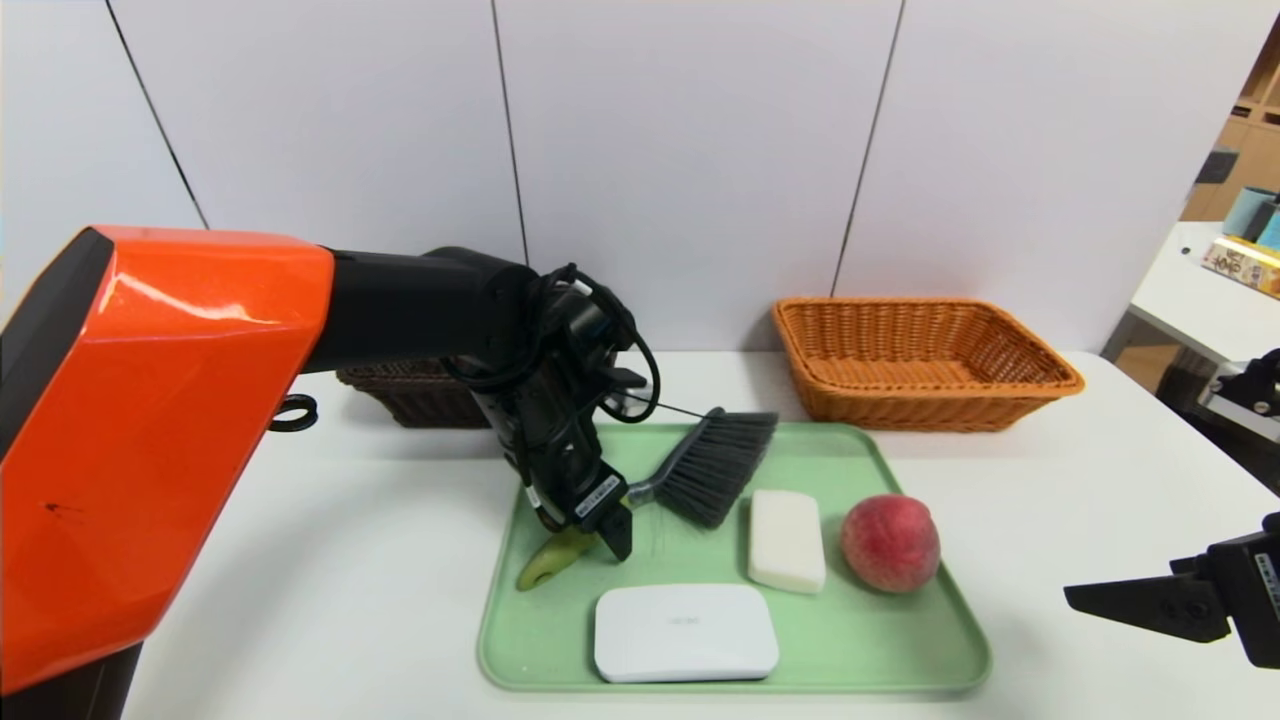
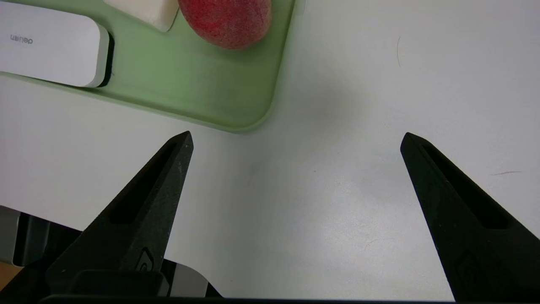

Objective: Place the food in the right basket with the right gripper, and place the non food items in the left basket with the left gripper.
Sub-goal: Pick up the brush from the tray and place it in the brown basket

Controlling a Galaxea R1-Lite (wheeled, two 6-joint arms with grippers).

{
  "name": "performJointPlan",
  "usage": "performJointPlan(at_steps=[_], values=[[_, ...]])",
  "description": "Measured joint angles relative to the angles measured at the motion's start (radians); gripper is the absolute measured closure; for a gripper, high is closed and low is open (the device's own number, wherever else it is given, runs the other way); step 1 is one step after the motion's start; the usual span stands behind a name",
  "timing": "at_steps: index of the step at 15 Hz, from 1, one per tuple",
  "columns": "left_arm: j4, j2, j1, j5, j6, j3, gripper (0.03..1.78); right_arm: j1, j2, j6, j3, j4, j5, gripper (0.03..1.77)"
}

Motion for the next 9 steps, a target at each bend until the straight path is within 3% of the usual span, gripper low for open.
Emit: performJointPlan(at_steps=[9], values=[[0.000,0.009,-0.001,0.001,0.003,0.002,0.12,0.000,0.003,-0.001,-0.001,-0.003,-0.002,0.10]])
